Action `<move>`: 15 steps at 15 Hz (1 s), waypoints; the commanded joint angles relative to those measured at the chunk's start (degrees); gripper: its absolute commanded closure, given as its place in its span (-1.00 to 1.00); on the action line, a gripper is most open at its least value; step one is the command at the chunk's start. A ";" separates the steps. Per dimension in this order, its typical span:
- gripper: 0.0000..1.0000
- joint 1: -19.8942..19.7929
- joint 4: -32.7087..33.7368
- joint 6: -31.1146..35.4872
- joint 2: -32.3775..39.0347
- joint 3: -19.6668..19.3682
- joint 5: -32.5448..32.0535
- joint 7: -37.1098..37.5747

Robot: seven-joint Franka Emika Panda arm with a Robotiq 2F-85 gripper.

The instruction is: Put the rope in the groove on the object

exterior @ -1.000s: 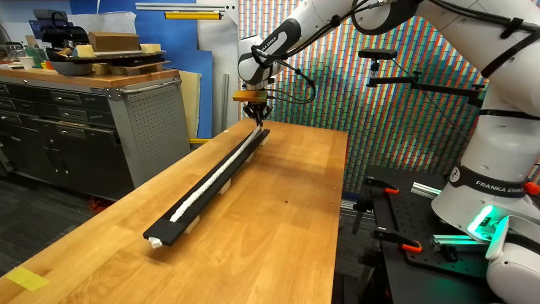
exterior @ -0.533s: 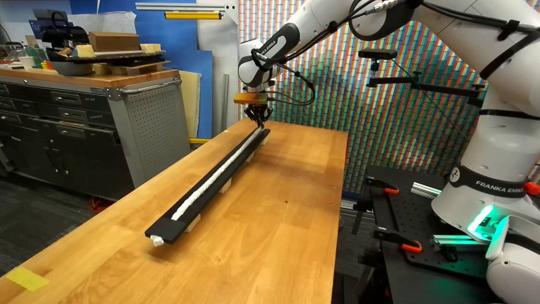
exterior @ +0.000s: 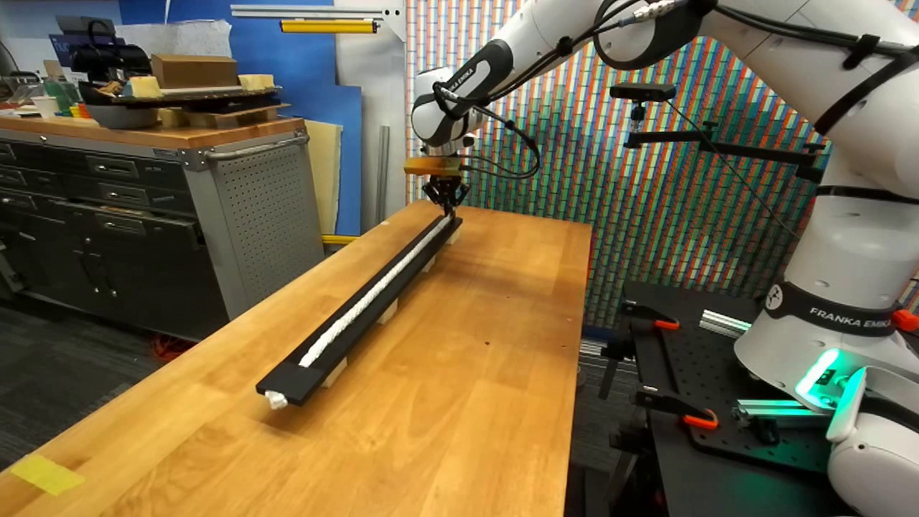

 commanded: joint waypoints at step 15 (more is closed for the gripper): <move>-1.00 -0.27 -6.38 5.15 -8.81 4.07 2.80 -5.06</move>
